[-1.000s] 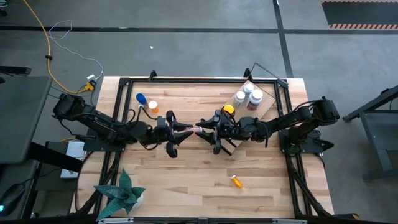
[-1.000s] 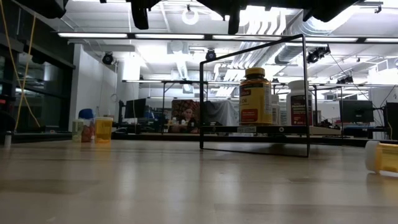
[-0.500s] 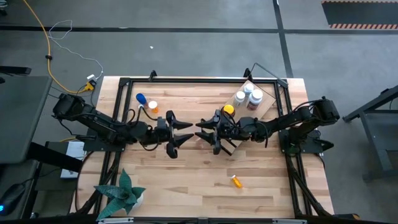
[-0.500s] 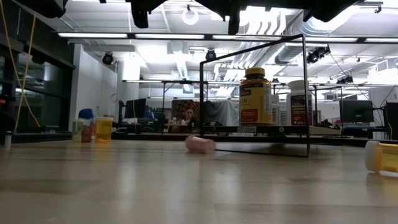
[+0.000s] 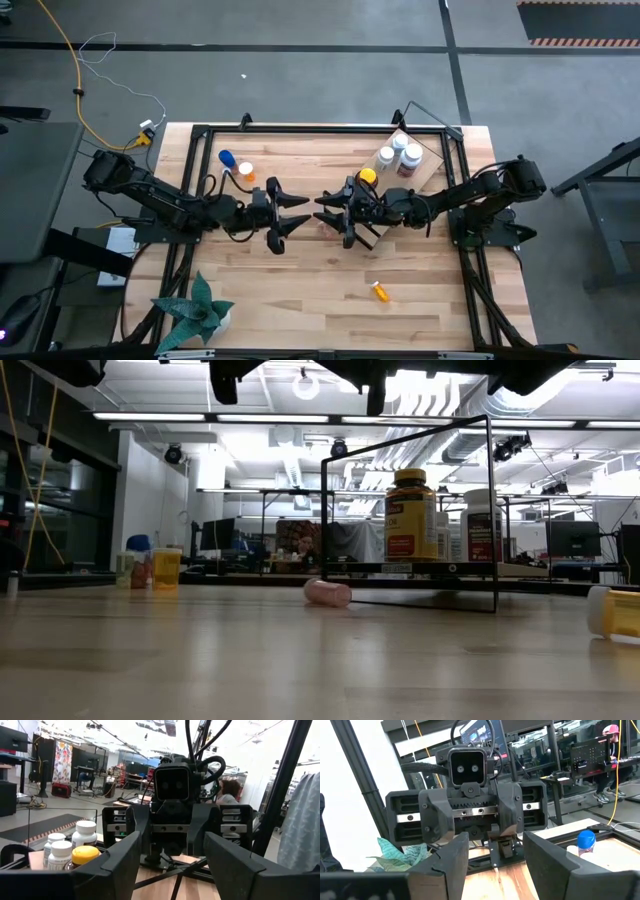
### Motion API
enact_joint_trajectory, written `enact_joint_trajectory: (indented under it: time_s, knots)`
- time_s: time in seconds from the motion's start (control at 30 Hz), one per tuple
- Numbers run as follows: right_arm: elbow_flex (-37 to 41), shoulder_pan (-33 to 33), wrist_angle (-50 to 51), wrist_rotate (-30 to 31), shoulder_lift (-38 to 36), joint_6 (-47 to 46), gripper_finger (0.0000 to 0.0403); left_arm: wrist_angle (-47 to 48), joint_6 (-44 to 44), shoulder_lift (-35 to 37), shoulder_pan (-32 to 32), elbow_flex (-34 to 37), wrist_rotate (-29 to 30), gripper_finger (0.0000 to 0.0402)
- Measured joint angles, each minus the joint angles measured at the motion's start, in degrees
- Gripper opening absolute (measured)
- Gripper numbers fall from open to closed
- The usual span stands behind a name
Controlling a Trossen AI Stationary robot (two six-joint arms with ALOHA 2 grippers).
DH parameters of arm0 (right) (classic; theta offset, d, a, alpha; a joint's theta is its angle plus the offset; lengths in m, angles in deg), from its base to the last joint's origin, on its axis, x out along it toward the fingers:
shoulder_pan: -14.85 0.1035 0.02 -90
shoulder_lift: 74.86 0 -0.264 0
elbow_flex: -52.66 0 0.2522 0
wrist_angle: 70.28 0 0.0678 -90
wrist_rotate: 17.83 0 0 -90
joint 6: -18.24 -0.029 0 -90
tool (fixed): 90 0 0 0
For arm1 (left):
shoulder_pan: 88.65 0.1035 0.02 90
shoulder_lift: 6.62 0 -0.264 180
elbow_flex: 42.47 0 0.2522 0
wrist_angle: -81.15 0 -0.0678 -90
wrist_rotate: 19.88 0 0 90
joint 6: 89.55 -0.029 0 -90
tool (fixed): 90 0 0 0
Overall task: Pick and place medicine bottles onto shelf by color
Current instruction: Put the red pill bottle on the shelf
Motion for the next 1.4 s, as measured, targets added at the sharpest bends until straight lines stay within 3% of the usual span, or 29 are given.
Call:
enact_joint_trajectory:
  time_s: [0.17, 0.33, 0.6, 0.83, 1.27, 1.4]
  knots:
    - [0.0, 0.0, 0.9, 0.0, -0.3, 0.6, 0.0177, 0.9, -0.3, 0.0, 0.0, 0.0, 0.0, 0.0207]
    - [-0.1, 0.2, 9.1, 0.2, -5.8, 2.8, 0.0177, 9.5, -2.5, 3.0, 0.0, 0.0, 1.5, 0.0207]
    - [-0.1, 5.4, 18.8, 13.5, -11.3, 10.1, 0.0177, 41.4, 0.0, 5.4, 0.0, -6.6, 0.0, 0.0207]
    - [-0.1, 7.6, 18.9, 17.6, -11.9, 11.5, 0.0177, 44.4, -4.2, -5.7, 0.0, -11.5, -8.3, 0.0207]
    - [-0.1, 7.6, 19.6, 17.9, -11.9, 11.5, 0.0177, 42.5, -31.5, -28.2, 1.2, -18.0, -8.2, 0.0207]
    - [-0.1, 7.6, 19.6, 18.0, -11.9, 11.5, 0.0177, 41.1, -36.6, -32.4, 2.1, -19.7, -4.4, 0.0207]
